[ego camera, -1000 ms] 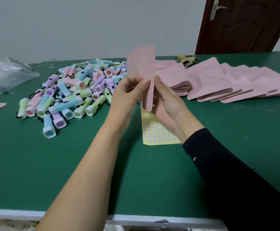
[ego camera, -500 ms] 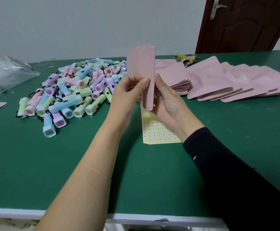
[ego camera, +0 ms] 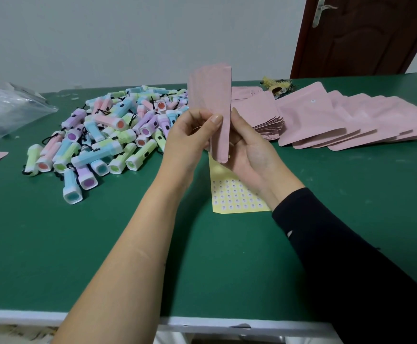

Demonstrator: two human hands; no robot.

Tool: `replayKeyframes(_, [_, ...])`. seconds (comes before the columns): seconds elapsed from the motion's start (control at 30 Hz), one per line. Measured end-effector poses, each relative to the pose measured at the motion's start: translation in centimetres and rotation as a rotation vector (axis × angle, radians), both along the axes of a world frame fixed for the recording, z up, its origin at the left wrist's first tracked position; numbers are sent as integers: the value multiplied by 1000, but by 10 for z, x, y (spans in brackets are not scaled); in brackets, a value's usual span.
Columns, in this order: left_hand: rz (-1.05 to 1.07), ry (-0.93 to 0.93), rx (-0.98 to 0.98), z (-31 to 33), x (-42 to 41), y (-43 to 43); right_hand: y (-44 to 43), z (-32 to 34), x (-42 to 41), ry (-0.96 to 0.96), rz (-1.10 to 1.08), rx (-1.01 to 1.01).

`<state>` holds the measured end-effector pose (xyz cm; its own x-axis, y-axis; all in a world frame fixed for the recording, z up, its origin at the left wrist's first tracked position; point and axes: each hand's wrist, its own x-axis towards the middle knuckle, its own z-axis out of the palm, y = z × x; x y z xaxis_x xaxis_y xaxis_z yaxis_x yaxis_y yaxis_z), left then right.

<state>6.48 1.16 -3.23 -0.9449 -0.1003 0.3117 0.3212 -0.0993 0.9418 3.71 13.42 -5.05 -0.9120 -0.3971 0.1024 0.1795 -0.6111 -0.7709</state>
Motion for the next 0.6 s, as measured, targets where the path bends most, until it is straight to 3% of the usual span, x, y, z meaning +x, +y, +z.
replayKeyframes(0.17, [-7,12,-26,-2,-1,-1,-2,6,7,54,-143,90])
replayKeyframes(0.33, [16,24,-49,-2,-2,-2,-3,13,14,294,-390,371])
replayKeyframes(0.53, [37,82,-121,-5,-2,3,-8,7,17,545,-487,605])
replayKeyframes(0.6, [79,105,-135,-5,-1,4,-8,6,17,556,-499,593])
